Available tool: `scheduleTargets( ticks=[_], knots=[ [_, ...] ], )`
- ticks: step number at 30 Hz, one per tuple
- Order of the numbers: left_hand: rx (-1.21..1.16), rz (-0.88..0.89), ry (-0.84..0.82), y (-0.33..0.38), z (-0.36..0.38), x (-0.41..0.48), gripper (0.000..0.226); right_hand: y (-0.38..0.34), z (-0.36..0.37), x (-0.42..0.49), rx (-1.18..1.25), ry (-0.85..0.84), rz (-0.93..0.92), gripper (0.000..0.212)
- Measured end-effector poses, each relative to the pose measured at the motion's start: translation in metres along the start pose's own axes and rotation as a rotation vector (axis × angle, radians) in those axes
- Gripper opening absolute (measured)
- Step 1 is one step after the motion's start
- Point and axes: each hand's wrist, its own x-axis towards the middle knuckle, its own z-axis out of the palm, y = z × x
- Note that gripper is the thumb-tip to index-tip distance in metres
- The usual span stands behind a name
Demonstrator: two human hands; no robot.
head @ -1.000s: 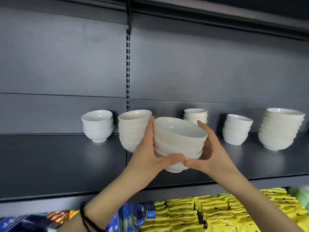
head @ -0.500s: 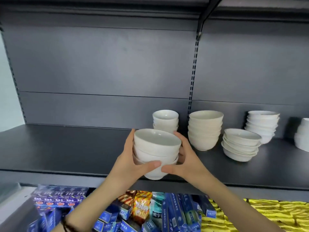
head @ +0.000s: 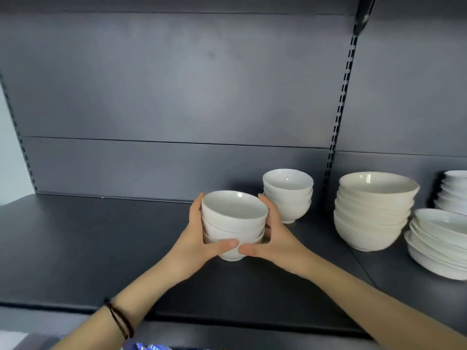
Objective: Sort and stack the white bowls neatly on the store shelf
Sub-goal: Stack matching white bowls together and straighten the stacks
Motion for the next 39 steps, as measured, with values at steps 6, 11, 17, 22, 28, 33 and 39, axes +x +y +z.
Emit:
scheduleTargets(
  ticks=[6,11,17,22,28,33,39],
  knots=[
    [0.018,-0.002,-0.049,-0.029,-0.022,0.066,0.109,0.019,-0.003,0.062,0.03,0.036,0.059,0.128],
    [0.019,-0.018,-0.035,-0.048,-0.037,0.097,0.127,0.029,0.0,0.092,0.042,0.067,0.064,0.116],
    [0.104,0.013,-0.013,-0.054,-0.046,0.115,0.128,0.031,0.003,0.112,0.026,0.1,0.061,0.115],
    [0.193,0.057,0.037,-0.051,-0.045,0.117,0.115,0.033,0.009,0.116,0.055,0.149,0.055,0.115],
    [0.211,0.076,0.056,-0.042,-0.042,0.106,0.096,0.027,0.017,0.108,0.024,0.265,0.04,0.108],
    [0.241,-0.023,-0.023,-0.029,-0.048,0.081,0.068,0.011,0.019,0.077,-0.112,0.332,0.075,0.076],
    [0.837,0.042,-0.151,-0.003,-0.054,0.019,0.037,-0.015,0.023,0.012,-0.465,0.29,0.132,0.031]
  ],
)
